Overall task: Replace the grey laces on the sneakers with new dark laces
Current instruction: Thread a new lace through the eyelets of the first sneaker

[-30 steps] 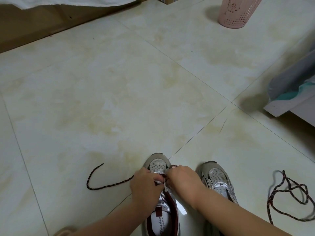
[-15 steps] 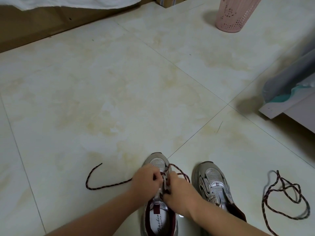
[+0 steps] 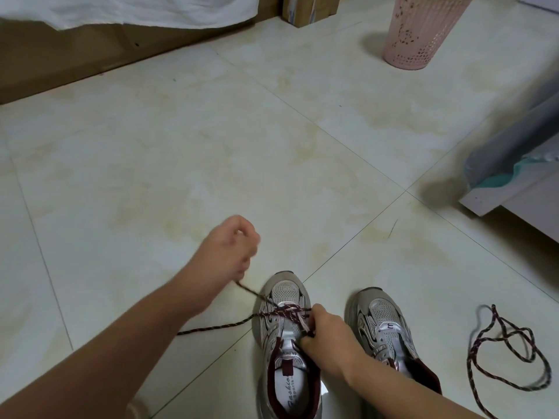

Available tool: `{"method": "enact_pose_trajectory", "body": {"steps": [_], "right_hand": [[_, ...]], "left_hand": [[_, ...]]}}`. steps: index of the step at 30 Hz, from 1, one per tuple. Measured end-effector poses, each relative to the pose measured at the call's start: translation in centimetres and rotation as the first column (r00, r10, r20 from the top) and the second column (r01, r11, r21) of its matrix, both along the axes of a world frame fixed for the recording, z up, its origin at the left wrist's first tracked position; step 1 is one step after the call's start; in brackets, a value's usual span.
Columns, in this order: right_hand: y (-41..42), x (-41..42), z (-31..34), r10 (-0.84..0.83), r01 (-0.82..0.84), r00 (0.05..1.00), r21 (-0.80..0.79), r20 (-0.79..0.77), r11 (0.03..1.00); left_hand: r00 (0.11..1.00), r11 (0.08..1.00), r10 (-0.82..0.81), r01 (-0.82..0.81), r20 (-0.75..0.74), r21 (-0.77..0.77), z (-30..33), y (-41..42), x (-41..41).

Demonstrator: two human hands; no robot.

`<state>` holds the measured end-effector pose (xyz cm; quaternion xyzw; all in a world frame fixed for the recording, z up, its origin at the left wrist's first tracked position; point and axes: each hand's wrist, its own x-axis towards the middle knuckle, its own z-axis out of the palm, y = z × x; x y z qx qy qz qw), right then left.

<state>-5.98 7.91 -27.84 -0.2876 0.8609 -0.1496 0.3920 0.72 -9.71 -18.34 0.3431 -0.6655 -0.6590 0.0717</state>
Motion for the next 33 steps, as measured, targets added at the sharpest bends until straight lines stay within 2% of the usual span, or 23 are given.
{"method": "enact_pose_trajectory", "body": {"steps": [1, 2, 5, 7, 11, 12, 14, 17, 20, 22, 25, 27, 30, 33], "right_hand": [[0.0, 0.0, 0.0, -0.016, 0.017, 1.000, -0.012, 0.014, 1.000], [0.1, 0.0, 0.0, -0.042, 0.043, 0.999, -0.026, 0.031, 0.999], [0.4, 0.0, -0.2, -0.111, 0.116, 0.990, -0.062, 0.087, 0.991], [0.6, 0.0, -0.3, -0.138, 0.146, 0.985, -0.068, 0.108, 0.987], [0.8, 0.1, -0.6, -0.168, 0.176, 0.980, -0.070, 0.109, 0.982], [0.8, 0.2, -0.6, -0.172, 0.179, 0.980, -0.069, 0.103, 0.981], [0.7, 0.3, -0.6, -0.184, 0.191, 0.978, -0.065, 0.097, 0.979], [0.5, 0.5, -0.8, -0.197, 0.203, 0.976, -0.050, 0.094, 0.978], [0.3, 0.6, -1.0, -0.209, 0.212, 0.975, -0.031, 0.071, 0.977], [0.3, 0.7, -1.0, -0.210, 0.212, 0.976, -0.029, 0.057, 0.977], [0.4, 0.8, -0.9, -0.214, 0.216, 0.975, -0.027, 0.051, 0.976], [0.3, 0.9, -0.7, -0.212, 0.213, 0.976, -0.030, 0.052, 0.977], [0.1, 1.2, -0.4, -0.194, 0.196, 0.980, -0.036, 0.044, 0.980], [0.0, 1.6, 0.0, -0.139, 0.139, 0.990, -0.038, 0.016, 0.990]], "left_hand": [[0.991, 0.979, -0.100, 0.113, 0.085, -0.170, -1.3, 0.5, 0.0], [0.962, 0.920, -0.206, 0.253, 0.178, -0.299, -2.9, 1.1, 0.0], [0.806, 0.670, -0.379, 0.577, 0.454, -0.467, -6.7, 3.4, -0.1], [0.720, 0.542, -0.397, 0.685, 0.569, -0.488, -8.0, 4.6, -0.4], [0.560, 0.346, -0.361, 0.823, 0.746, -0.451, -9.5, 5.6, -0.8], [0.547, 0.323, -0.343, 0.832, 0.764, -0.450, -9.6, 5.6, -0.8], [0.554, 0.391, -0.350, 0.819, 0.755, -0.420, -9.3, 5.6, -1.0], [0.553, 0.572, -0.515, 0.791, 0.655, -0.218, -7.4, 4.5, -1.4], [0.572, 0.649, -0.672, 0.761, 0.471, 0.002, -3.8, 2.6, -1.0], [0.617, 0.673, -0.731, 0.722, 0.292, 0.160, -1.6, 1.4, -0.4], [0.730, 0.672, -0.683, 0.639, -0.020, 0.374, 0.6, 0.0, 0.3], [0.752, 0.641, -0.640, 0.637, -0.161, 0.428, 1.1, -0.7, 0.4], [0.734, 0.578, -0.607, 0.671, -0.304, 0.466, 0.9, -0.8, 0.8], [0.783, 0.586, -0.497, 0.621, -0.375, 0.520, 0.4, -0.6, 1.3]]}}
